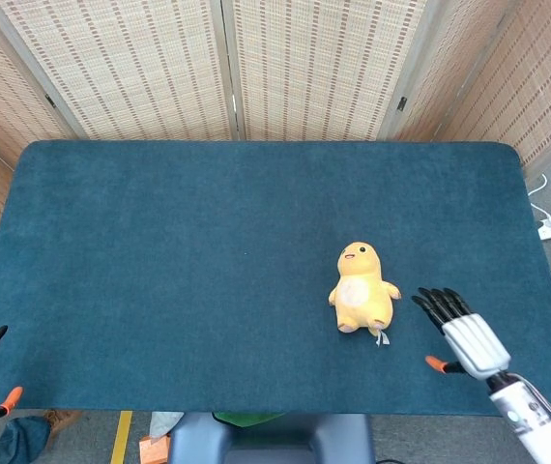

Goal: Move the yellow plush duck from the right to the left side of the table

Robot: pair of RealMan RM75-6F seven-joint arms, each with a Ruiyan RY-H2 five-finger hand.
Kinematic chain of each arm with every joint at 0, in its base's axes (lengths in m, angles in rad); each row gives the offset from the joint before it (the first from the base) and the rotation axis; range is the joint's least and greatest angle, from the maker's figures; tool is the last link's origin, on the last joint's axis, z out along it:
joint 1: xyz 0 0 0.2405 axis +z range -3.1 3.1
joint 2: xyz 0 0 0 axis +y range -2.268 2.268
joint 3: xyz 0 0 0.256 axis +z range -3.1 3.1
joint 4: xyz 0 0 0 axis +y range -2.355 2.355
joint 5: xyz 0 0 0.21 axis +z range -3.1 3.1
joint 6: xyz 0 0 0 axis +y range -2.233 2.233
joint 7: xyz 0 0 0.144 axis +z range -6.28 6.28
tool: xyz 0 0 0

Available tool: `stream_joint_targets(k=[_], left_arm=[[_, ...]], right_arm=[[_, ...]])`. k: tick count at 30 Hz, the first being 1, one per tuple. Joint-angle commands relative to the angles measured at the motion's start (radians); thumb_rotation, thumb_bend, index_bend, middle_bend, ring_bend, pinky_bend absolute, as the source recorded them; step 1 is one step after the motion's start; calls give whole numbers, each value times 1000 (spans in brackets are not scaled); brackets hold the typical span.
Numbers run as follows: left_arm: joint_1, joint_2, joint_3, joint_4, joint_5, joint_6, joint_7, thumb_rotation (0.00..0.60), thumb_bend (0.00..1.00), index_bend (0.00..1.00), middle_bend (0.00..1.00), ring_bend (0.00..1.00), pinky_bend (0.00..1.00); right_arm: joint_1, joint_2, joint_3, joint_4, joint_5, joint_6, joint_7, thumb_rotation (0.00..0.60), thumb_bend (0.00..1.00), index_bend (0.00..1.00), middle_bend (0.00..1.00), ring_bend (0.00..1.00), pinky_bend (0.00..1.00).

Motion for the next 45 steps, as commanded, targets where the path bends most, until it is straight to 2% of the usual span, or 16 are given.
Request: stream_joint_targets(k=[1, 6, 9, 10, 12, 13, 15, 16, 19, 25, 28, 33, 40, 42, 43, 45], left_arm=[[-1, -1, -11, -2, -34, -13, 1, 600, 254, 0, 0, 0, 75], [-6, 6, -16, -5, -58, -31, -12, 600, 253, 0, 0, 0, 82], [-8, 11, -27, -6, -87, -43, -21, 600, 253, 0, 0, 0, 83], [-10, 12, -28, -6, -90, -47, -22, 600, 253, 0, 0, 0, 83], [-11, 15, -28, -6, -93, -50, -27, 600, 253, 0, 0, 0, 83], [-10, 17, -28, -7, -95, -50, -33, 600, 254, 0, 0, 0, 84], [-7, 19, -28, -6, -96, -46, -42, 600, 254, 0, 0, 0, 84], [-6, 20, -28, -5, -96, -44, -45, 600, 253, 0, 0, 0, 84], [-5, 21, -25, -3, -95, -46, -50, 600, 253, 0, 0, 0, 84], [-3, 22, -16, -10, -76, -39, -42, 600, 253, 0, 0, 0, 85], [0, 25, -8, -13, -56, -28, -55, 600, 253, 0, 0, 0, 85], [-5, 35, -4, -9, -49, -37, -79, 600, 253, 0, 0, 0, 85], [-7, 50, 8, 8, -33, -44, -132, 600, 253, 0, 0, 0, 86], [-8, 57, 12, 13, -22, -42, -155, 600, 253, 0, 0, 0, 86], [-7, 58, 13, 17, -20, -40, -163, 600, 254, 0, 0, 0, 87], [-7, 59, 15, 24, -18, -40, -175, 600, 254, 0, 0, 0, 87]], right_arm=[[114, -122, 67, 90, 79, -132, -43, 600, 142, 0, 0, 0, 0], [159, -200, 90, 170, 131, -197, -66, 600, 157, 0, 0, 0, 0], [217, -303, 105, 271, 161, -267, -29, 600, 175, 0, 0, 0, 9], [229, -342, 109, 324, 152, -251, -15, 600, 197, 0, 5, 0, 75], [231, -386, 110, 383, 131, -200, 9, 600, 275, 65, 165, 119, 387], [229, -405, 109, 403, 120, -166, 42, 600, 331, 166, 334, 269, 588], [226, -424, 97, 433, 83, -105, 78, 600, 419, 408, 617, 552, 823], [225, -431, 88, 450, 59, -71, 89, 600, 456, 512, 705, 640, 889], [218, -462, 76, 498, 0, 52, 122, 600, 553, 680, 816, 768, 987], [250, -467, 43, 471, -134, 255, 281, 600, 629, 755, 849, 809, 1000], [288, -476, 48, 403, -174, 276, 248, 600, 628, 755, 843, 804, 1000], [371, -573, 74, 318, -163, 150, 85, 600, 611, 756, 830, 794, 1000], [477, -780, 102, 436, -96, -38, -30, 600, 585, 756, 748, 734, 989], [495, -822, 104, 480, -71, -82, -49, 600, 537, 691, 659, 659, 888], [498, -836, 105, 496, -55, -104, -59, 600, 486, 582, 570, 573, 768], [499, -848, 110, 508, -7, -167, -105, 600, 380, 244, 316, 308, 496]])
